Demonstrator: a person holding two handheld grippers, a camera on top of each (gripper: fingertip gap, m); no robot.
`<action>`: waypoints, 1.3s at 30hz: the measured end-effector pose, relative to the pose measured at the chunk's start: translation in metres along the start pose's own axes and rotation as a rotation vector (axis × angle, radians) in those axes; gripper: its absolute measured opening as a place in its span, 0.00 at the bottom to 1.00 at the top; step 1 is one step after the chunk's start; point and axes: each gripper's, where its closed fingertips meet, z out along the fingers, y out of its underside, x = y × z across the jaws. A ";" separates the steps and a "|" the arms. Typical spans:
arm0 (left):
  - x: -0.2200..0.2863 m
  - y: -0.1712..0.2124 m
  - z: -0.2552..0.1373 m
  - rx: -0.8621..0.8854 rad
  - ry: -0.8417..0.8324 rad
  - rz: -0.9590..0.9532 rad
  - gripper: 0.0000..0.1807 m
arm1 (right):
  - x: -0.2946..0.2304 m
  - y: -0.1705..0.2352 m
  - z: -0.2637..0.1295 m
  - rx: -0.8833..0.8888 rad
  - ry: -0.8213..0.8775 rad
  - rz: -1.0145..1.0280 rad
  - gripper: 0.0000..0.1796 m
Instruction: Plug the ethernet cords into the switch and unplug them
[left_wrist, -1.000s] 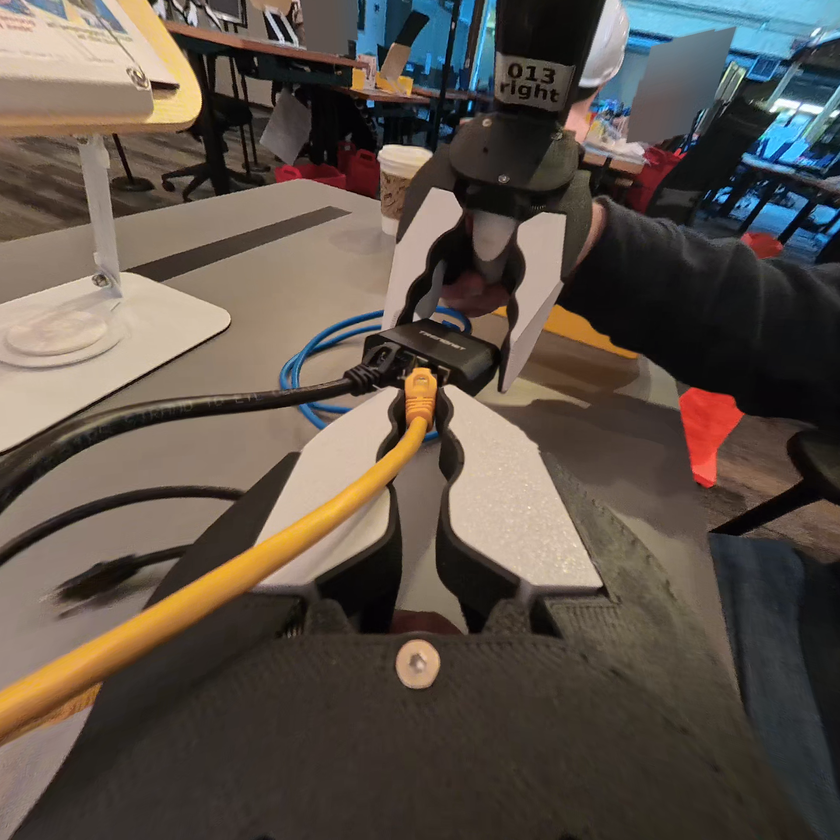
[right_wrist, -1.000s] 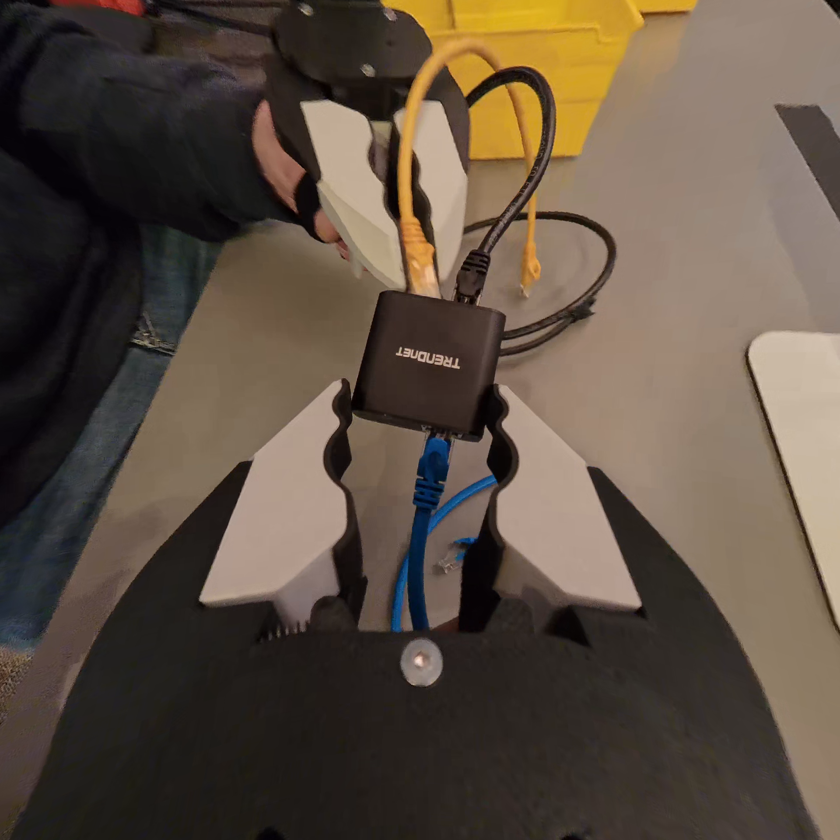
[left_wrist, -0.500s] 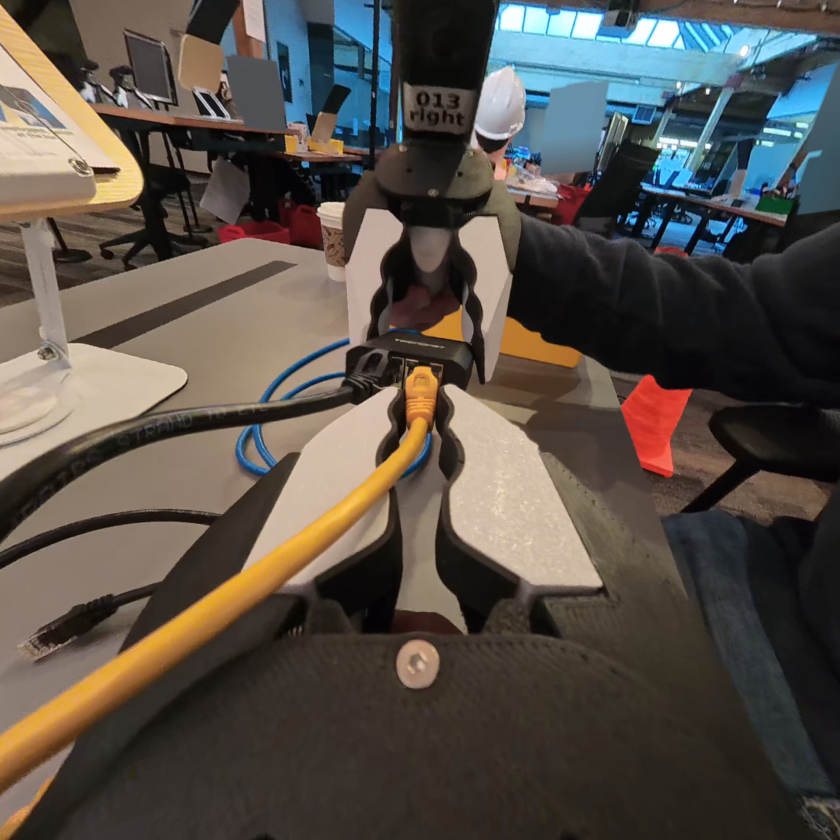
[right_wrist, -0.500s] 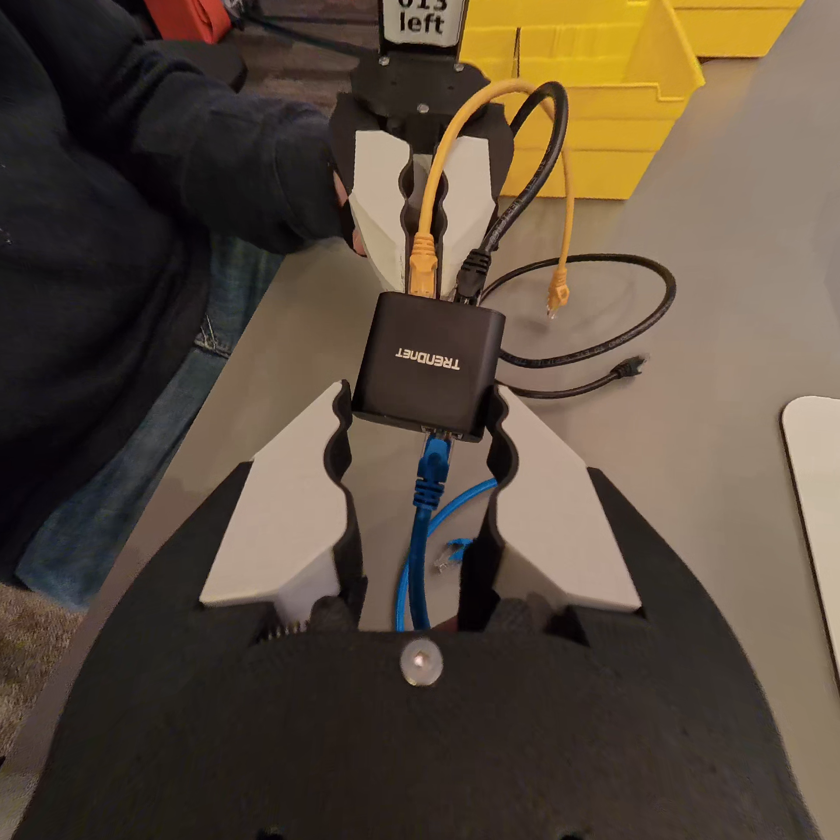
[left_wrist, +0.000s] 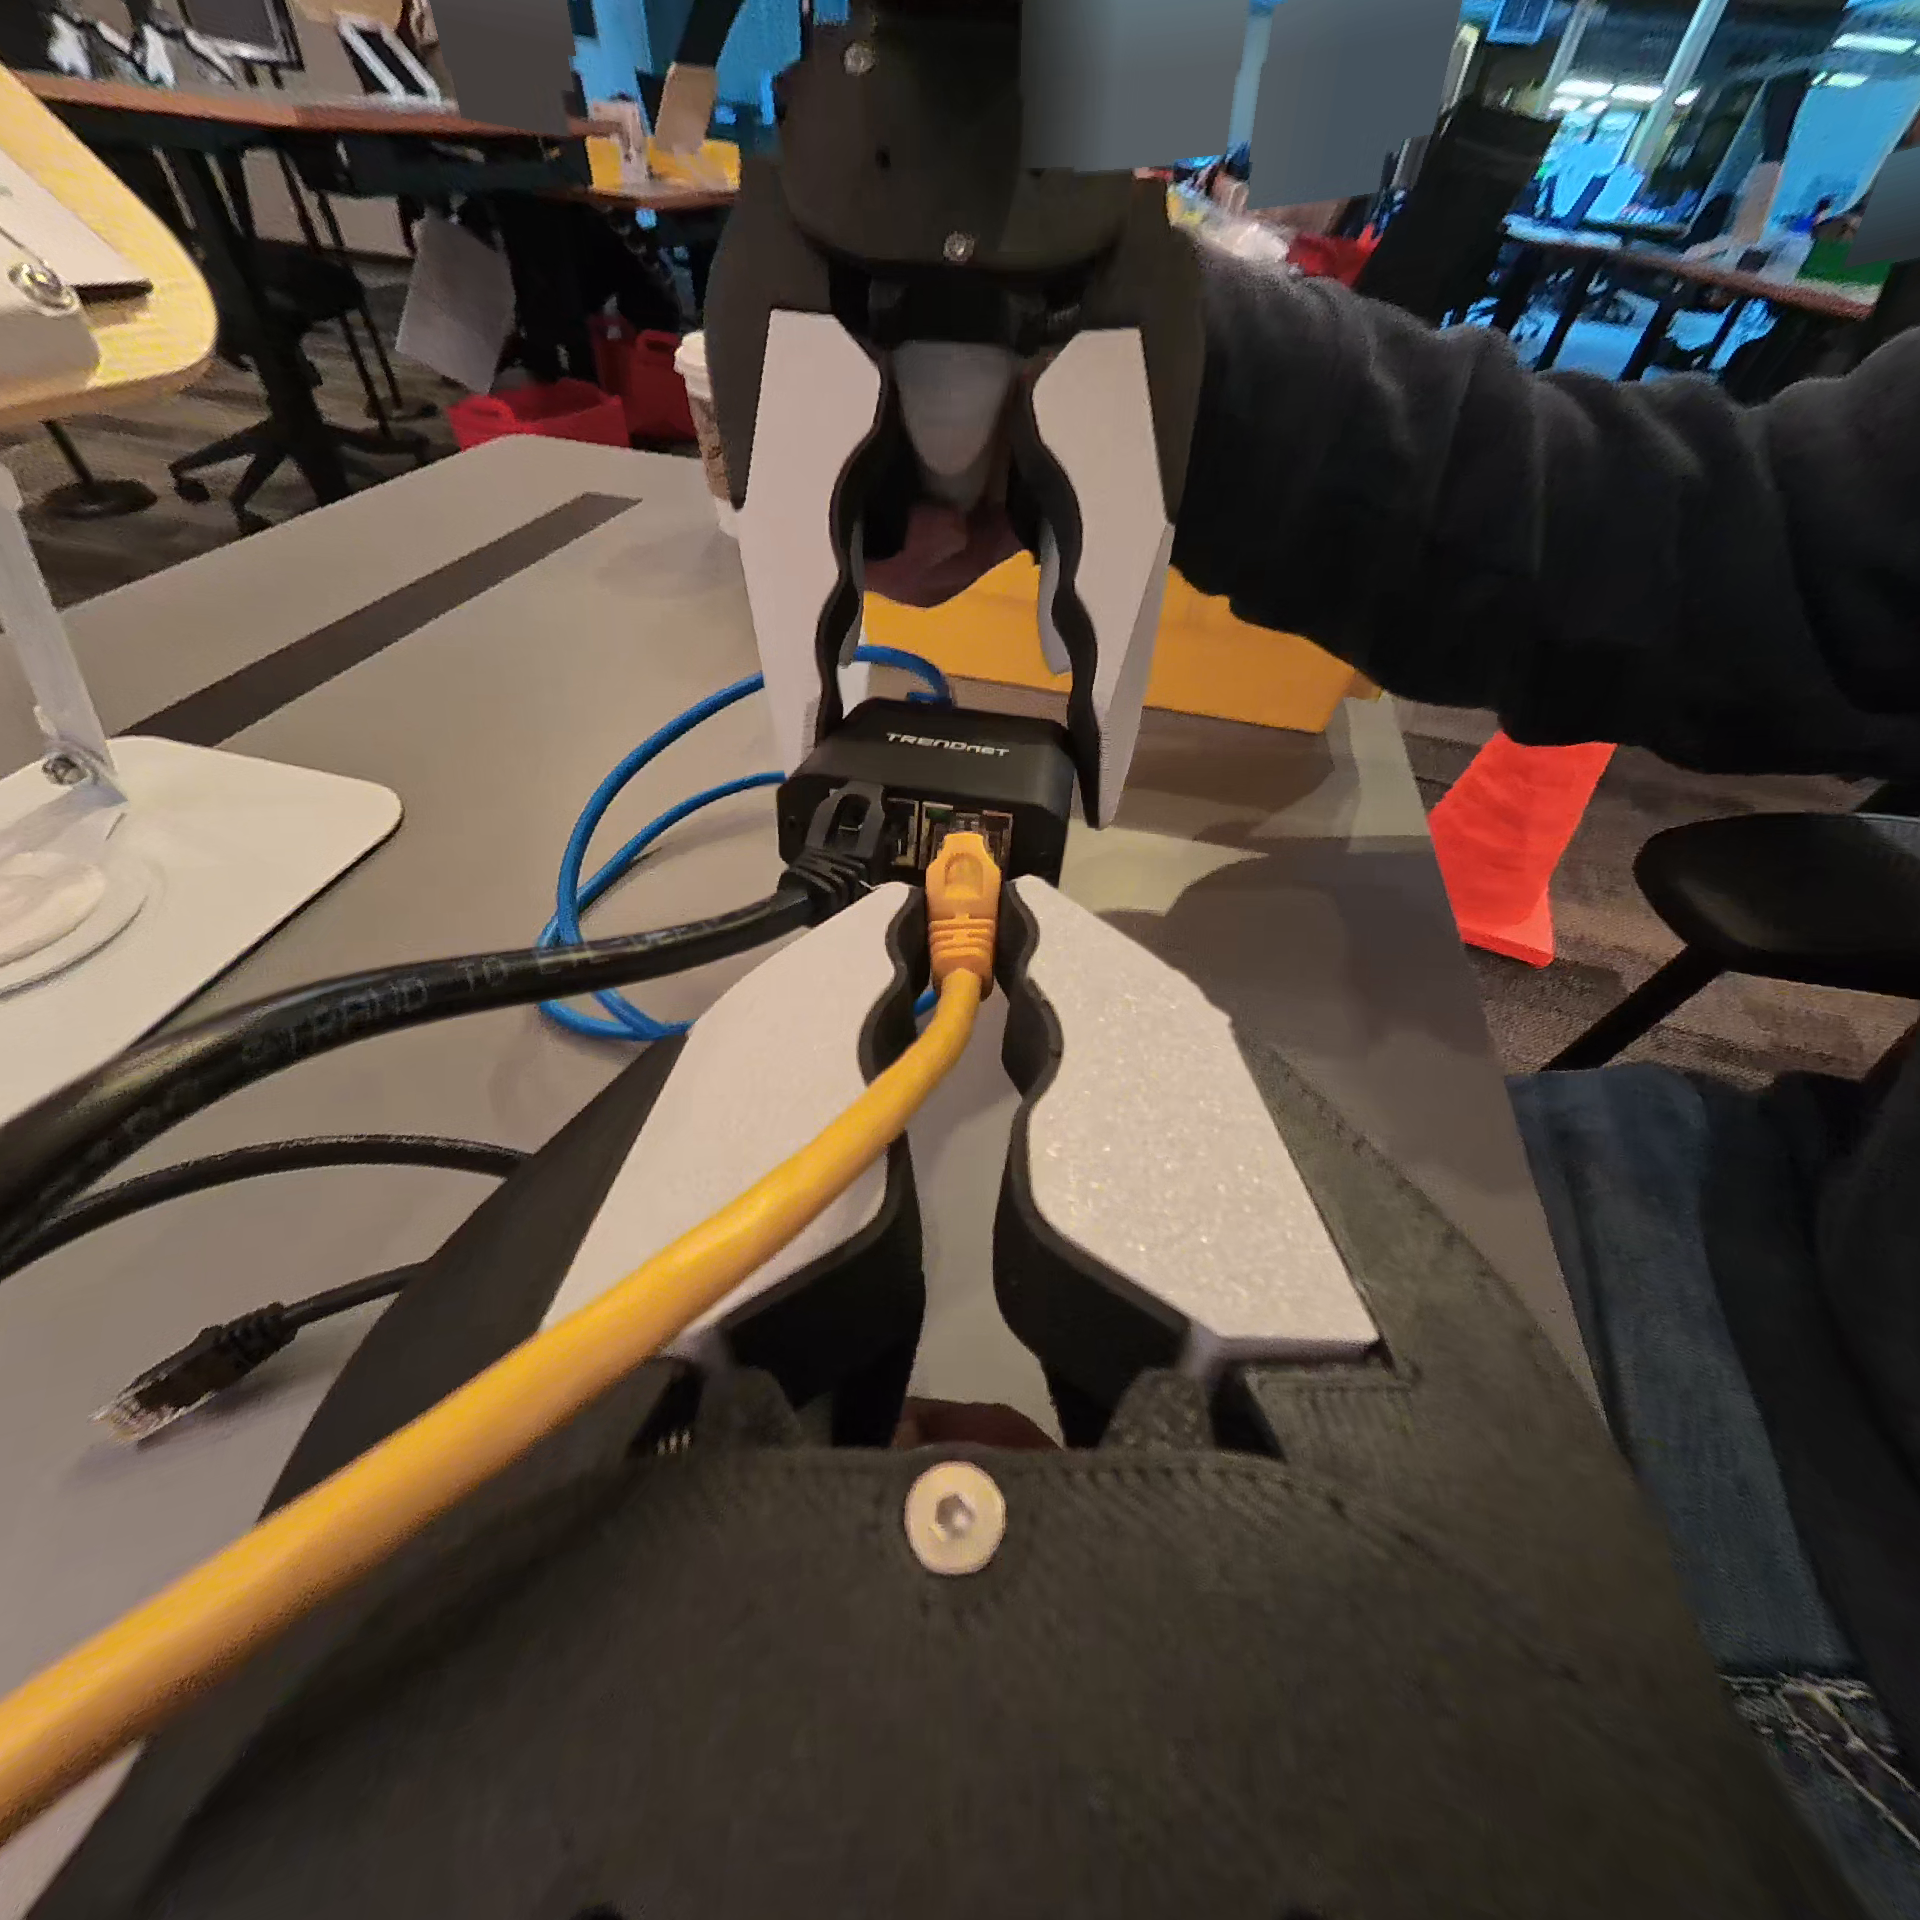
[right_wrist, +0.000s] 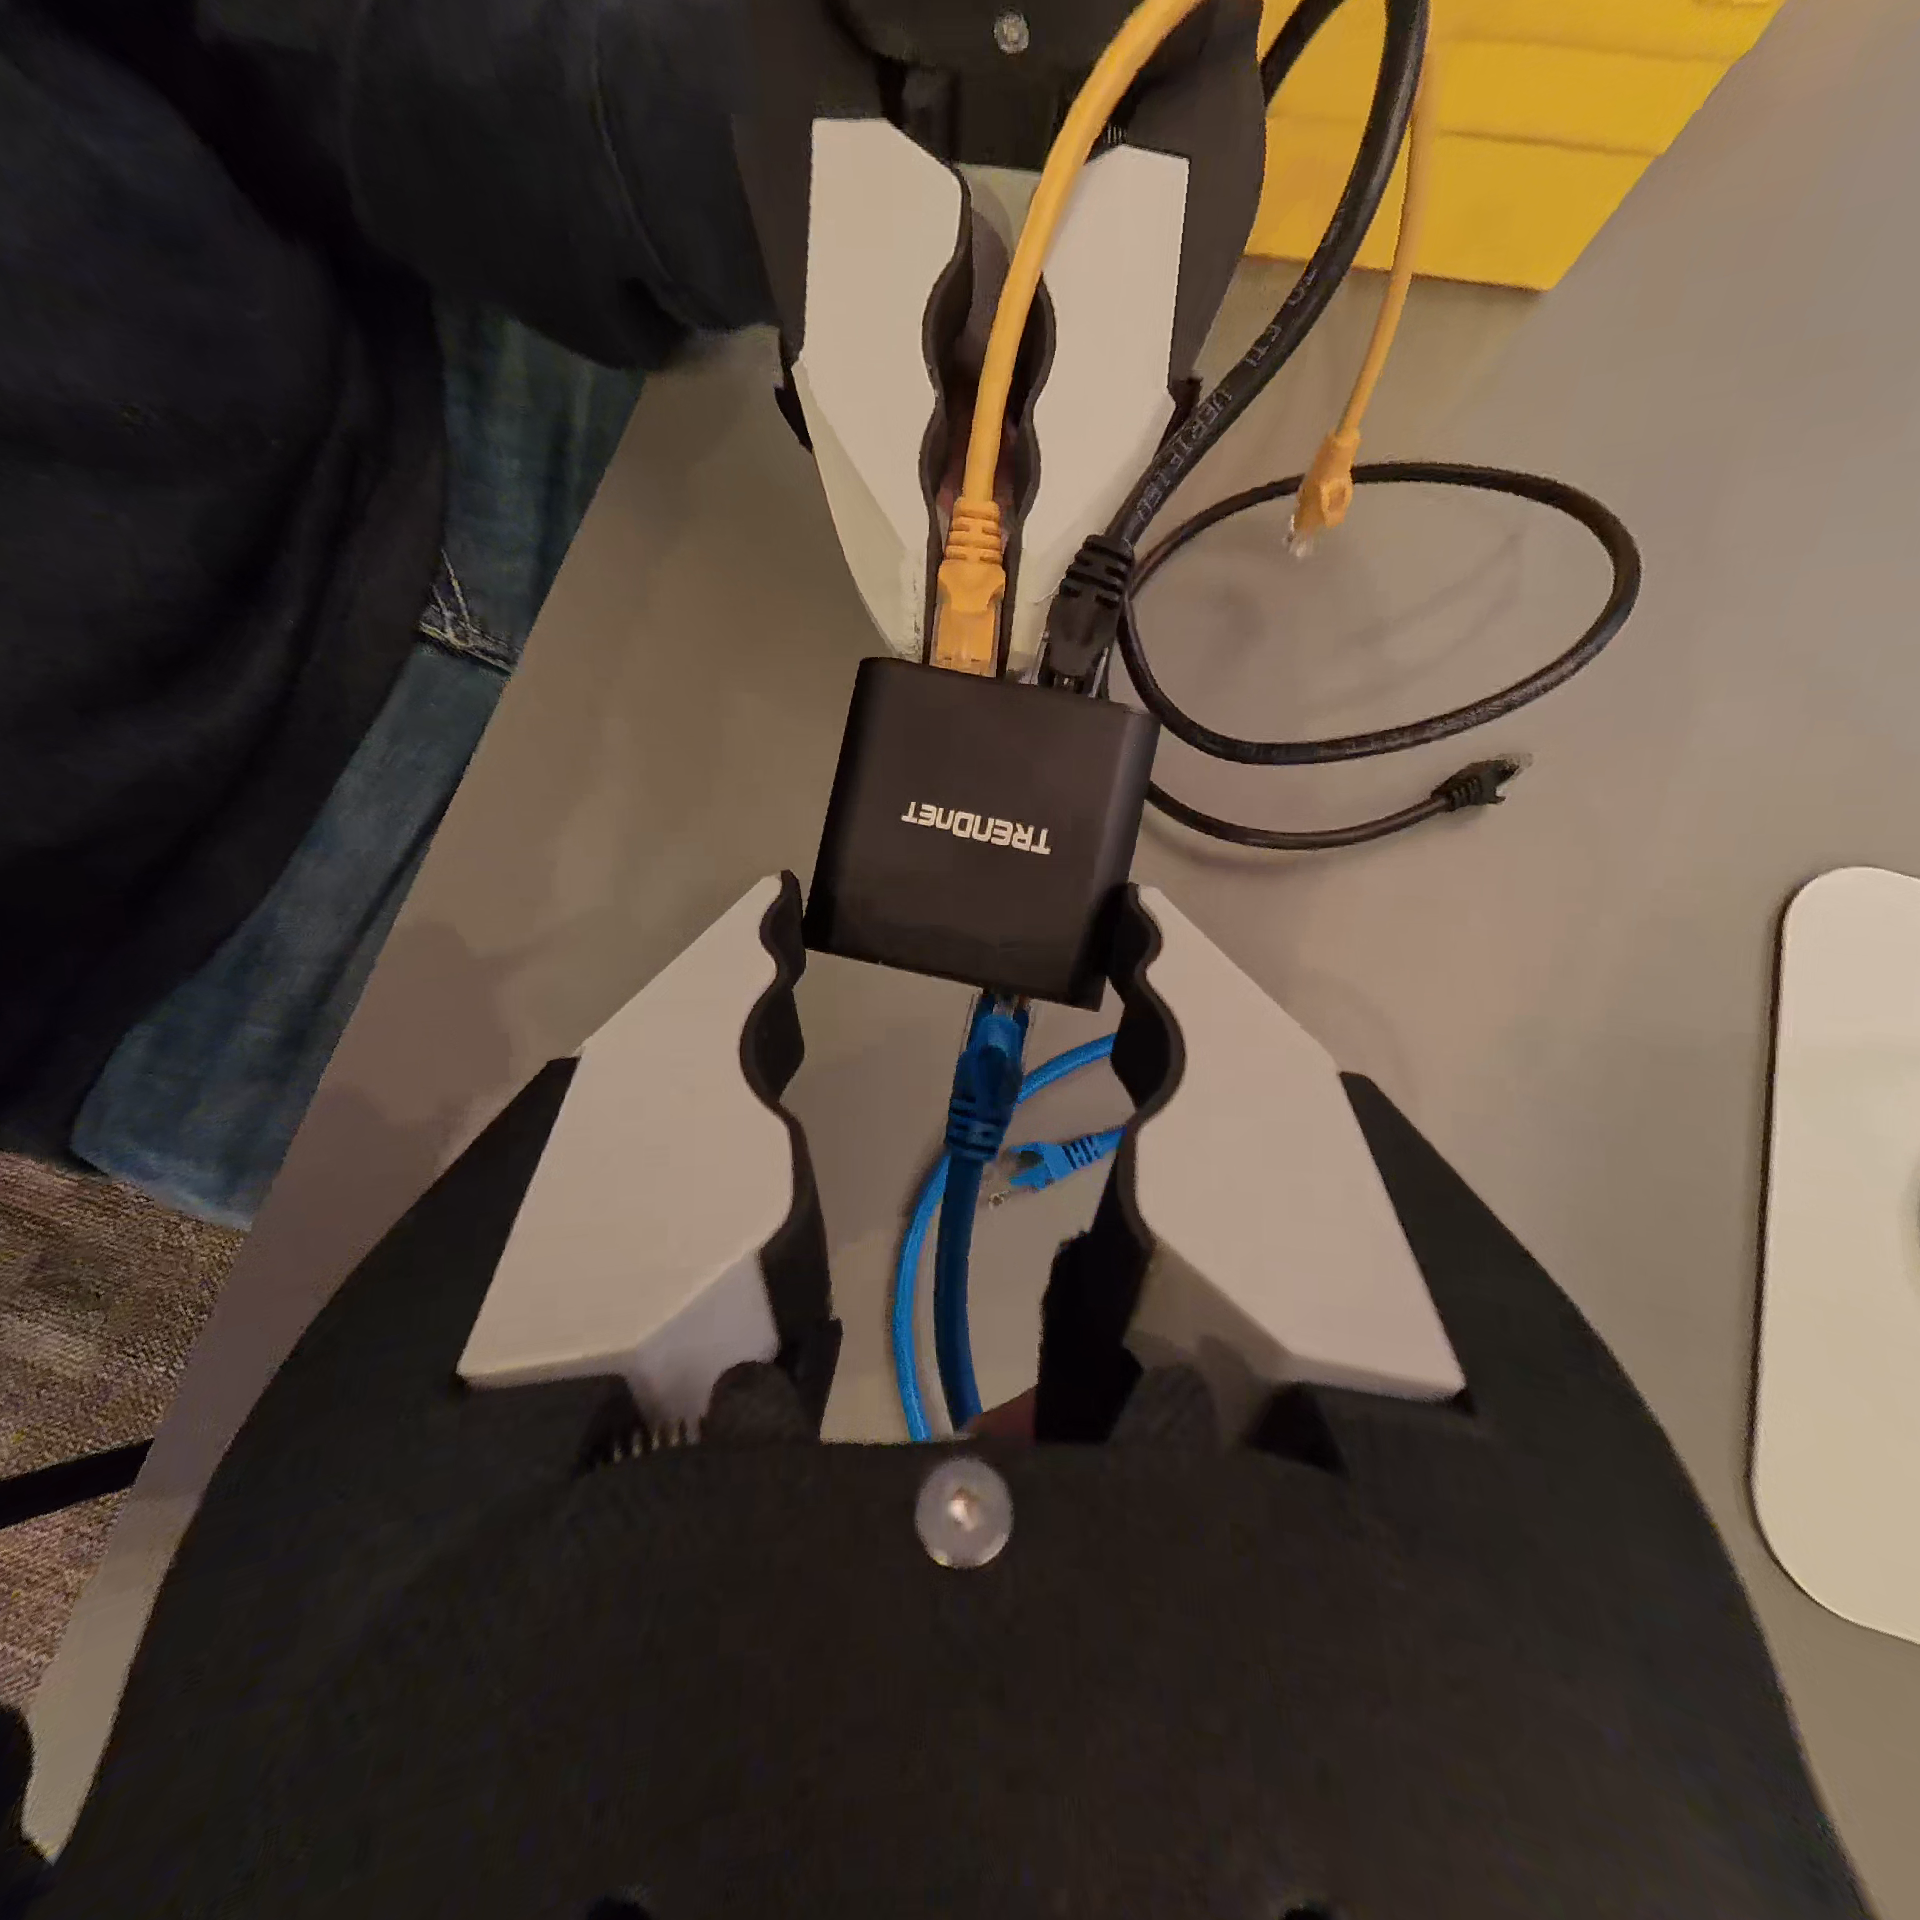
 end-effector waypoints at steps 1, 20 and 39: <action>-0.001 0.001 0.000 -0.009 -0.005 -0.010 0.07 | 0.001 0.000 0.000 -0.006 0.006 -0.001 0.32; -0.002 0.006 -0.005 0.020 -0.039 -0.061 0.07 | 0.003 0.012 0.012 0.099 0.013 0.070 0.33; 0.002 0.024 -0.002 -0.045 -0.058 -0.054 0.07 | 0.004 0.043 0.029 0.039 0.026 0.119 0.33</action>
